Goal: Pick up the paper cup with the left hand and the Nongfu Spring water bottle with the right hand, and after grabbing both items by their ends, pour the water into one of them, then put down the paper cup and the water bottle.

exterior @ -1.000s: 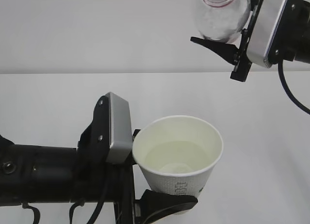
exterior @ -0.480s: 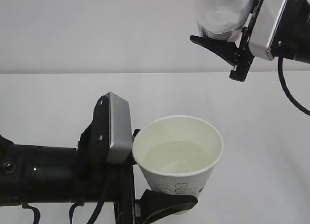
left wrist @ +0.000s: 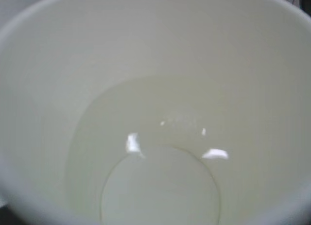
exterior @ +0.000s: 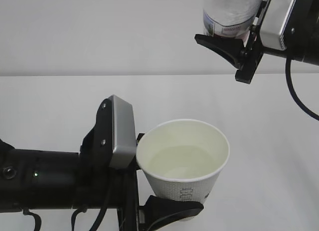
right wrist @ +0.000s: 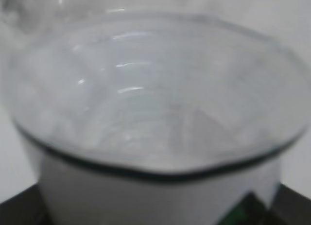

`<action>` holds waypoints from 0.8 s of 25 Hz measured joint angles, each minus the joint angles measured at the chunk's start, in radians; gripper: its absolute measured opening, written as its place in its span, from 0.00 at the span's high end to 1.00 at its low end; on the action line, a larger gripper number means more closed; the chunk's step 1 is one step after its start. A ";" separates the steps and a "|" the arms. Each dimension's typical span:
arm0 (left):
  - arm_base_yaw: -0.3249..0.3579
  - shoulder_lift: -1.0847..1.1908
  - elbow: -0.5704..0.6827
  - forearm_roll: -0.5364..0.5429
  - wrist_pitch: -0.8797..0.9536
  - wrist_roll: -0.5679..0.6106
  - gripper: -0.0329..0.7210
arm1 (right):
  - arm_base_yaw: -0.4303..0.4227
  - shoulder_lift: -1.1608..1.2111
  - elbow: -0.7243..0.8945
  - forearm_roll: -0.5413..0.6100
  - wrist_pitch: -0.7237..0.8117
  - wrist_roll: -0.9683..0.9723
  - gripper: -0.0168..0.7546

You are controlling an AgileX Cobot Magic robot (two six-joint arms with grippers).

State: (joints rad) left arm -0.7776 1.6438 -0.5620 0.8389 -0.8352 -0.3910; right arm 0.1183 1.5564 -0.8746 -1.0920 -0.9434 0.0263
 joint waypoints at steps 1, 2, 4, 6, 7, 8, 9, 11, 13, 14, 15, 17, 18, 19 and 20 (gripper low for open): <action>0.000 0.000 0.000 0.000 0.000 0.000 0.24 | 0.000 0.000 0.000 0.000 0.000 0.008 0.30; 0.000 0.000 0.000 0.000 0.000 0.000 0.24 | 0.000 0.000 0.000 0.000 0.000 0.019 0.30; 0.000 0.000 0.000 0.000 0.000 0.000 0.24 | 0.000 0.000 0.000 0.000 0.000 0.038 0.30; 0.000 0.000 0.000 0.000 0.000 0.000 0.24 | 0.000 0.000 0.000 0.000 0.000 0.060 0.30; 0.000 0.000 0.000 0.000 0.000 0.000 0.24 | 0.000 0.000 0.000 0.000 0.000 0.068 0.30; 0.000 0.000 0.000 0.000 0.000 0.000 0.24 | 0.000 0.000 0.000 0.000 0.000 0.074 0.30; 0.000 0.000 0.000 0.000 0.000 0.000 0.25 | 0.000 0.000 0.000 0.000 0.000 0.081 0.30; 0.000 0.000 0.000 0.000 0.000 0.000 0.26 | 0.000 0.000 0.000 0.000 0.000 0.102 0.30; 0.000 0.000 0.000 0.000 0.000 0.000 0.27 | 0.000 0.000 0.000 0.000 0.000 0.117 0.30; 0.000 0.000 0.000 0.000 0.000 0.000 0.27 | 0.000 0.000 0.000 0.000 0.000 0.124 0.30; 0.000 0.000 0.000 0.000 0.000 0.000 0.27 | 0.000 0.000 0.000 0.000 0.000 0.128 0.30; 0.000 0.000 0.000 0.000 0.000 0.000 0.27 | 0.000 0.000 0.000 0.000 0.000 0.142 0.30; 0.000 0.000 0.000 0.000 0.000 0.000 0.27 | 0.000 0.000 0.000 0.000 0.000 0.153 0.30; 0.000 0.000 0.000 0.000 0.000 0.000 0.27 | 0.000 0.000 0.000 0.000 0.000 0.162 0.30; 0.000 0.000 0.000 0.000 0.000 0.000 0.27 | 0.000 0.000 0.000 0.000 0.000 0.170 0.30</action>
State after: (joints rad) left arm -0.7776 1.6438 -0.5620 0.8389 -0.8352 -0.3910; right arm 0.1183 1.5564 -0.8746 -1.0920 -0.9434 0.1962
